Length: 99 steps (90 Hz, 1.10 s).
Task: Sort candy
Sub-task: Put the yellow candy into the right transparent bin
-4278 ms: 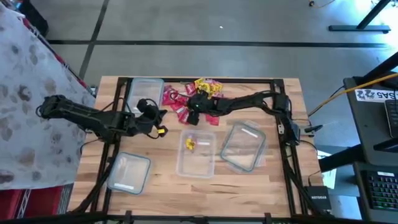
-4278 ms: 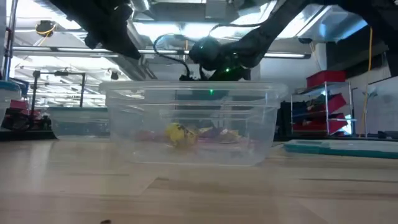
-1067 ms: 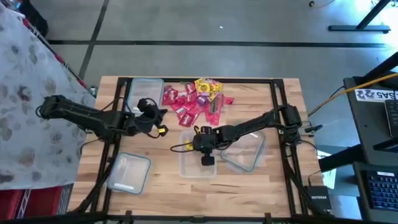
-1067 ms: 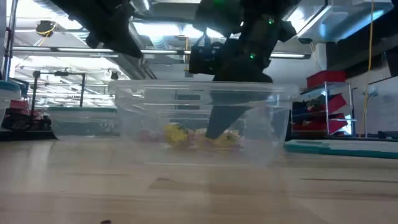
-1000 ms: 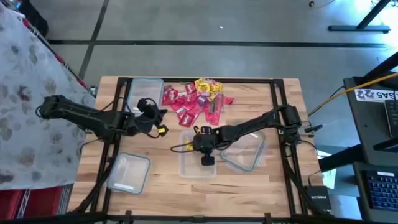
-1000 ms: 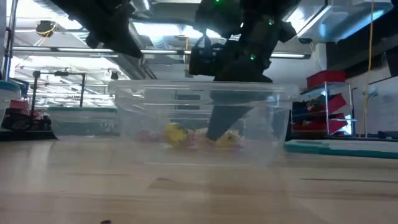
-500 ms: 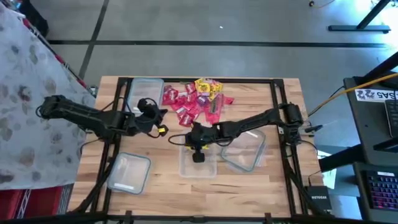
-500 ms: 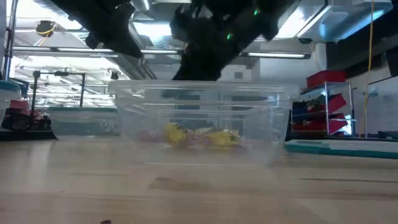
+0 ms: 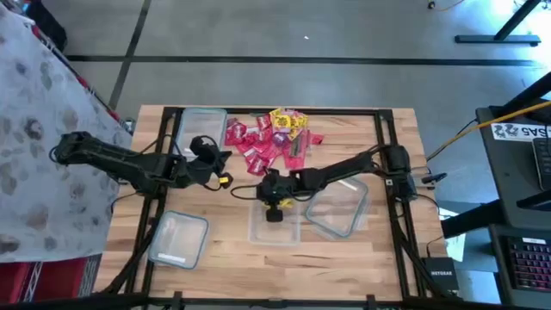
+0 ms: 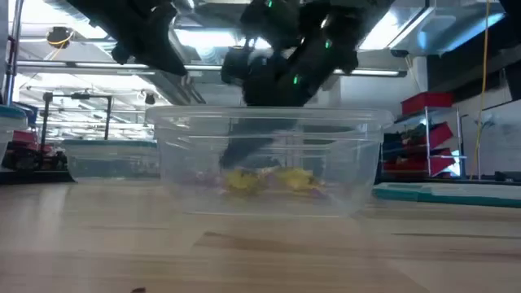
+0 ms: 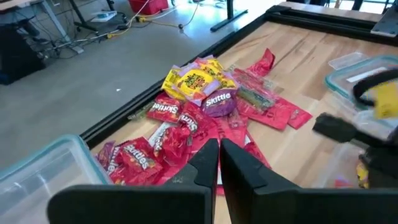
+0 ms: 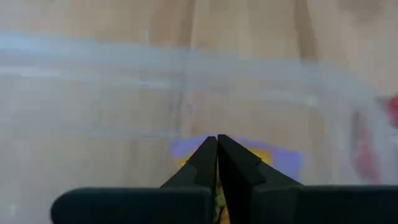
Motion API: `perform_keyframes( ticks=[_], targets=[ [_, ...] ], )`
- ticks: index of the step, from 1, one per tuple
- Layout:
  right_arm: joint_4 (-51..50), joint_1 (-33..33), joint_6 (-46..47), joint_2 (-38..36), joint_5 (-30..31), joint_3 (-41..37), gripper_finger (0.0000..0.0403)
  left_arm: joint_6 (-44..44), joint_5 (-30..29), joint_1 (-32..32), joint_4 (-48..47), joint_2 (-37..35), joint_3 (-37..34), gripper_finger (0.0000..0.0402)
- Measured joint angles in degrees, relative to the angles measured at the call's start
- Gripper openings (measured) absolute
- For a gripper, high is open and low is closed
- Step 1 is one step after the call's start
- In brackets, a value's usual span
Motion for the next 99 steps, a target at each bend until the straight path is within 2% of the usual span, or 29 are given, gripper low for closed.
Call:
perform_keyframes(
  ticks=[14,30,40,55,65,85,92,99],
  targets=[
    [-9.53,-0.09,-4.61,-6.03,1.71,0.07,0.0001,0.19,0.0,0.0,-0.03,0.01,0.0,0.0],
    [-19.68,-1.4,-7.3,-12.44,16.56,0.09,0.0001,0.7,0.0,0.0,0.03,-0.01,0.0,0.0],
    [-22.86,-5.37,-6.97,-13.45,20.46,0.09,0.0001,2.16,-0.02,0.13,-0.1,0.0,-0.01,0.0],
    [-20.79,-13.67,-7.3,-12.6,19.78,-0.41,0.0001,3.02,0.15,1.2,-0.7,0.01,-0.02,0.0],
    [-19.25,-19.77,-8.64,-11.81,16.22,-0.59,0.0019,3.06,0.18,2.19,-2.27,-0.01,-0.02,0.0],
    [-13.15,-30.06,-11.48,-9.37,5.34,-0.55,0.0129,4.93,0.22,5.11,-3.04,0.05,-0.04,0.0],
    [-11.46,-32.23,-12.51,-7.43,4.11,-0.52,0.0167,5.85,0.76,6.73,-2.76,0.05,-0.04,0.0],
    [-12.08,-33.41,-15.79,-5.46,3.99,-0.52,0.0196,5.84,4.53,8.07,-2.84,0.05,-0.04,0.0]
  ],
)
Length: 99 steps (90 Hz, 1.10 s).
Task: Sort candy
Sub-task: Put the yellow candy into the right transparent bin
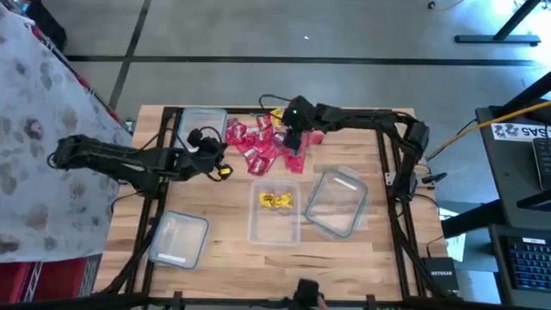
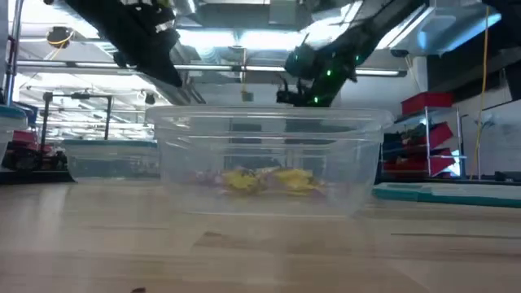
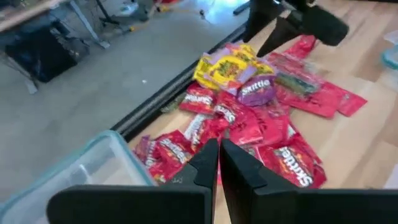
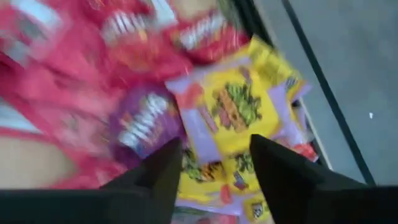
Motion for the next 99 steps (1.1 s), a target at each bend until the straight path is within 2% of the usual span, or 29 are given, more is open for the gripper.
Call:
perform_keyframes(
  ticks=[12,23,34,62,81,99],
  targets=[
    [-3.27,0.13,-6.91,1.33,0.6,-0.02,0.0228,0.28,6.72,1.31,-0.26,0.02,0.0,0.0],
    [-4.76,1.49,-12.67,1.79,6.04,0.0,0.0231,0.96,6.92,1.41,-0.25,0.02,0.0,0.0],
    [-4.73,2.37,-16.02,2.44,5.96,0.02,0.0217,1.89,6.9,1.41,-0.19,0.02,0.0,0.0],
    [-1.91,2.75,-16.89,7.47,5.54,0.21,0.0136,0.64,7.56,0.19,0.17,0.02,-0.02,0.0],
    [-1.67,3.91,-11.4,8.21,12.68,0.22,0.0016,0.59,6.36,0.23,1.04,0.02,-0.04,0.0],
    [-4.2,7.25,-10.19,3.26,17.43,0.11,0.0003,0.86,6.27,0.23,1.85,0.02,-0.04,0.0]
  ],
)
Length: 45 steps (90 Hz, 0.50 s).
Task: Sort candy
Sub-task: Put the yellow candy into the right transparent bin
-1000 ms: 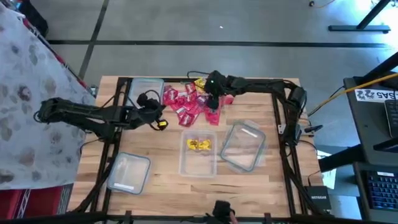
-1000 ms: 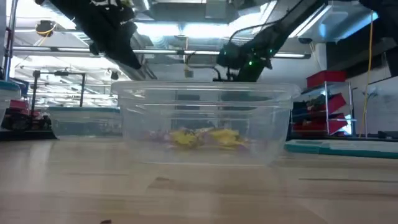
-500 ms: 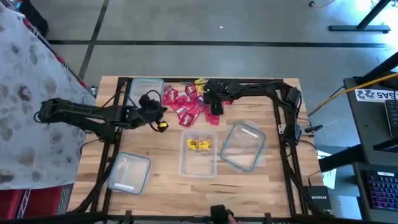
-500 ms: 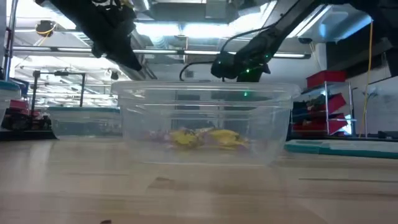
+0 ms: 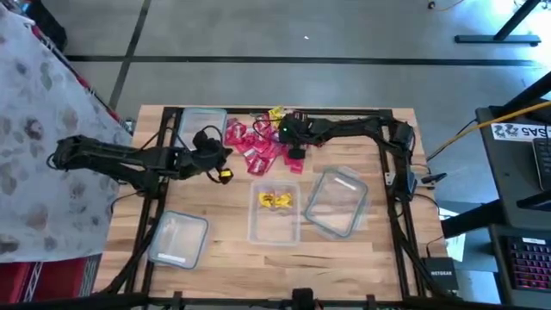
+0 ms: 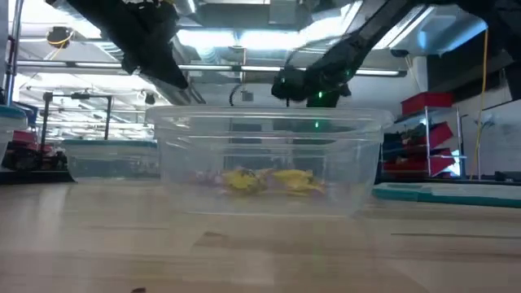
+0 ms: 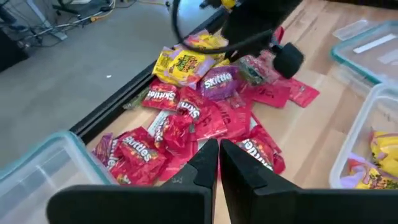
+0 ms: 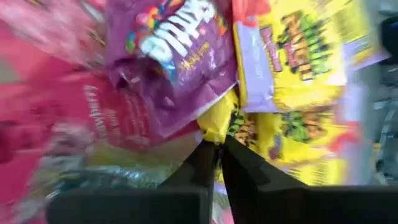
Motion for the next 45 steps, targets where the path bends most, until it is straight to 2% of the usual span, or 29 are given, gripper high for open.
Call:
perform_keyframes(
  ticks=[10,24,37,45],
  targets=[
    [-1.59,2.43,2.67,-4.3,3.58,0.0,0.0002,0.27,-0.05,0.0,0.87,0.0,0.0,0.0],
    [-3.75,6.35,5.32,-10.25,3.47,0.0,0.0001,1.38,-0.07,-0.02,1.02,0.0,0.0,0.0],
    [-7.88,11.46,7.47,-13.78,-1.12,0.0,0.0,1.91,-0.57,0.0,1.03,0.0,0.0,0.0],
    [-8.66,14.93,11.52,-14.59,-7.03,0.0,0.0,2.5,-0.92,0.0,1.01,0.0,0.0,0.0]
  ],
)
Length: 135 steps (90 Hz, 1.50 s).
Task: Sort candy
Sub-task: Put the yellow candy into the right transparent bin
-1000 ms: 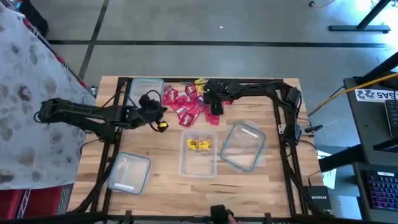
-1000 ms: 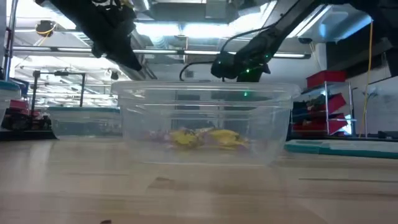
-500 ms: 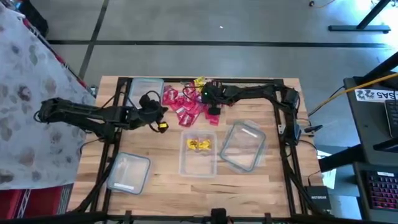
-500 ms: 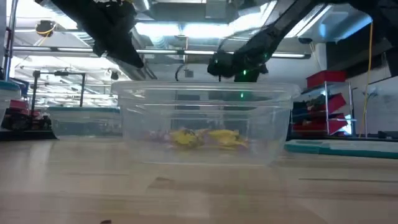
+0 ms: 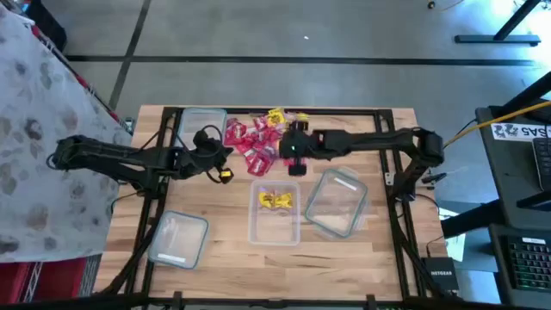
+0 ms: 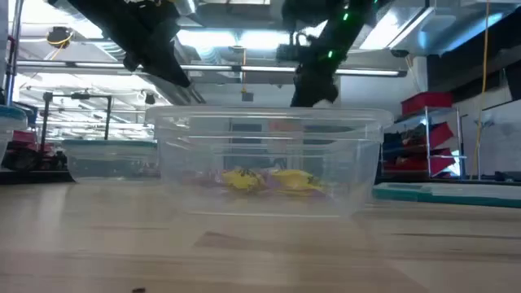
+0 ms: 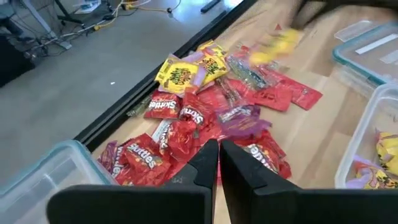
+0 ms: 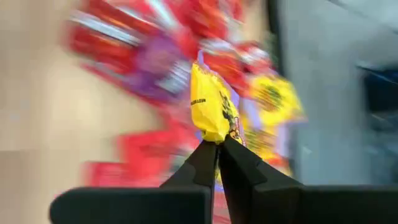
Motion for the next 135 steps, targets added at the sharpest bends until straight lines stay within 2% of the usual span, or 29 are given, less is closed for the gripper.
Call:
perform_keyframes(
  ticks=[7,16,30,39,50,65,86,97,109,121,135],
  targets=[
    [1.27,3.46,3.81,0.0,-4.99,0.0,0.0,-0.01,-0.01,0.02,0.02,0.0,0.0,0.0],
    [5.11,8.72,5.62,0.57,-7.44,0.02,0.0,-0.02,-0.01,0.02,0.02,0.0,0.0,0.0],
    [9.88,15.02,5.78,2.62,-7.16,-0.07,0.0,-0.05,0.0,0.04,0.2,0.0,0.0,0.0],
    [9.71,17.51,5.97,4.92,-3.35,-0.07,0.0,-0.26,0.0,0.03,0.66,-0.02,0.02,0.0],
    [6.83,18.65,7.71,7.69,1.86,-0.11,0.0,-0.4,0.0,0.03,0.45,-0.02,0.02,0.0],
    [1.09,18.34,13.04,10.38,2.16,-0.13,0.0,-1.65,0.01,0.01,0.2,-0.01,0.04,0.0],
    [-1.44,18.44,18.02,10.82,1.61,-0.13,0.0006,-3.06,0.02,-0.08,-0.15,0.19,0.04,0.0],
    [-3.08,18.41,18.05,10.82,1.83,-0.13,0.0037,-3.82,0.76,-0.13,-0.24,0.2,0.04,0.0],
    [-3.2,18.41,17.44,10.82,1.79,-0.12,0.0098,-6.24,2.16,-0.35,-1.49,0.2,0.04,0.0],
    [-4.57,18.41,12.74,10.4,2.07,-0.11,0.0153,-7.29,2.58,-1.84,-1.81,0.2,0.04,0.0],
    [-7.94,18.41,10.83,7.24,1.85,-0.04,0.0172,-5.31,2.63,-3.32,-1.62,0.2,0.04,0.0]
  ],
)
